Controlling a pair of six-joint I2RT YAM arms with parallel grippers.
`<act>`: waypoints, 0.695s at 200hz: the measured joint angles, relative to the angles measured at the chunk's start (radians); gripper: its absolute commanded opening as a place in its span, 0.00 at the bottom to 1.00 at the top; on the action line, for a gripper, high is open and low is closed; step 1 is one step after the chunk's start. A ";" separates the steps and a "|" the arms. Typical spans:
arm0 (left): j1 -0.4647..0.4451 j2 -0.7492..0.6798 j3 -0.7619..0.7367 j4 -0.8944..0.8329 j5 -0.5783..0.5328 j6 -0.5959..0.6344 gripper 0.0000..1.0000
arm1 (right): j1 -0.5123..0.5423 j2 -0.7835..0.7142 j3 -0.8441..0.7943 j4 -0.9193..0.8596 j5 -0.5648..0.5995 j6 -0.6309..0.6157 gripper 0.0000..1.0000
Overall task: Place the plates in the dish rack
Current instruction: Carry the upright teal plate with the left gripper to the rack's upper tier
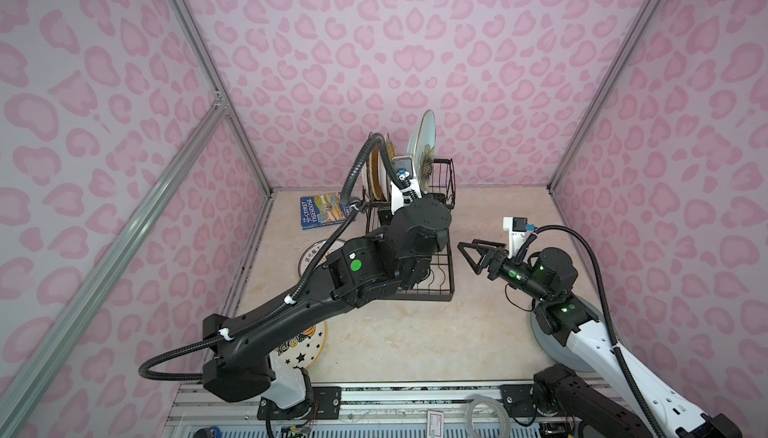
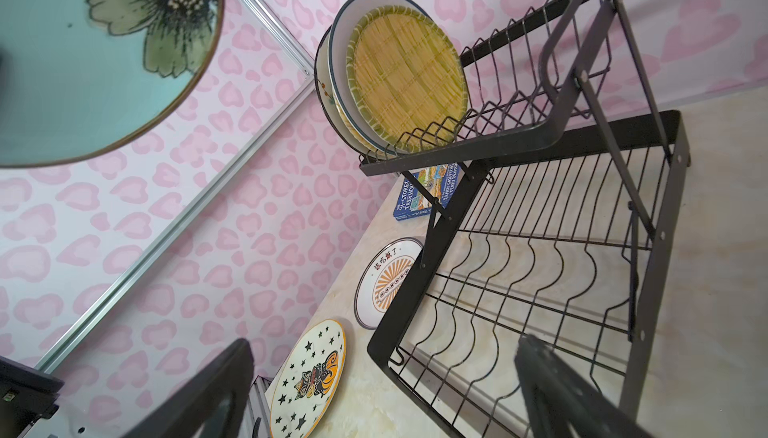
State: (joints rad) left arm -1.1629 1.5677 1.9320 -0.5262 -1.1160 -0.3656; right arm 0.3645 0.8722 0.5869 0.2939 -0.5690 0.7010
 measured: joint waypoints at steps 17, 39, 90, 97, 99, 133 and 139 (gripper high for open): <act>0.045 0.065 0.051 -0.019 0.027 0.046 0.03 | 0.000 0.001 -0.002 0.001 0.000 -0.002 0.98; 0.106 0.129 0.093 -0.030 0.065 0.100 0.03 | 0.003 -0.002 -0.002 0.002 -0.001 -0.002 0.98; 0.240 0.232 0.158 -0.064 0.140 0.163 0.03 | 0.018 -0.025 -0.011 -0.036 -0.021 -0.006 0.98; 0.249 0.246 0.164 -0.065 0.148 0.180 0.03 | 0.019 -0.031 -0.011 -0.053 -0.025 -0.007 0.98; 0.253 0.250 0.166 -0.065 0.151 0.183 0.03 | 0.019 -0.033 -0.011 -0.056 -0.025 -0.008 0.98; 0.301 0.309 0.187 -0.078 0.191 0.206 0.03 | 0.023 -0.066 -0.011 -0.125 -0.025 -0.024 0.98; 0.309 0.319 0.192 -0.081 0.194 0.209 0.03 | 0.024 -0.069 -0.011 -0.136 -0.025 -0.029 0.98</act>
State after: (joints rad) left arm -0.8543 1.8870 2.1239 -0.6071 -0.9222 -0.1570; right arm 0.3885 0.8028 0.5758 0.1577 -0.5941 0.6724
